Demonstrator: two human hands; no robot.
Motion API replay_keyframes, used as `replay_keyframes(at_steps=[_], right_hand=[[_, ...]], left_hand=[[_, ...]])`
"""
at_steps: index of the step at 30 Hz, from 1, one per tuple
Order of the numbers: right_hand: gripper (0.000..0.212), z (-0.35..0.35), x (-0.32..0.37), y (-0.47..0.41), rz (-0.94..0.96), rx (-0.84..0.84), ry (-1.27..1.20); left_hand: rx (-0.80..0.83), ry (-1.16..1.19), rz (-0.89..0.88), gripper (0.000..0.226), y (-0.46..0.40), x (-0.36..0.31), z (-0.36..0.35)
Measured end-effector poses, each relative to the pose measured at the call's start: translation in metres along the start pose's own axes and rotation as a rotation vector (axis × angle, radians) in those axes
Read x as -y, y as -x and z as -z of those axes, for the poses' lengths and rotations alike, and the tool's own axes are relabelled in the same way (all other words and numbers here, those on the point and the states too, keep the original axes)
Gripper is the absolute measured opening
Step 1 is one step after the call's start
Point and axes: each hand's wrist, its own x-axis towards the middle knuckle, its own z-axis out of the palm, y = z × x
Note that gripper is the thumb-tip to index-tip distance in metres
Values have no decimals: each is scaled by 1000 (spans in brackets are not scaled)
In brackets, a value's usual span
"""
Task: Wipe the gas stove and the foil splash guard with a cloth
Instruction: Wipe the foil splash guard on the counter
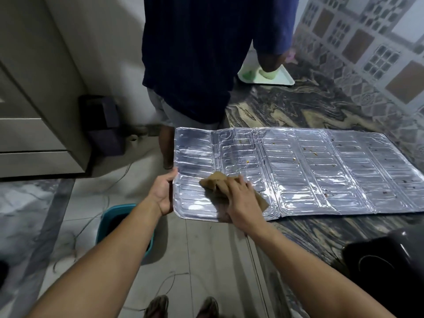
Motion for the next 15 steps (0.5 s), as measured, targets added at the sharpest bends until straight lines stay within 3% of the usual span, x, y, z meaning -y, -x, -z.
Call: replay_keyframes(at_steps=[3,7,11,15], right_hand=[[46,-9,1,-4,-122,-33,-16],[39,-34,29,-1,-120,26,-207],[47,-40,48,8,38,55,-334],[69,-22,46,24,198,130,-341]], left_hand=[[48,85,21,58,3,9,-1],[129,245,50,66,2,18,-2],[171,277,97,85,1,17,2],[200,312,87,98,2,10,5]])
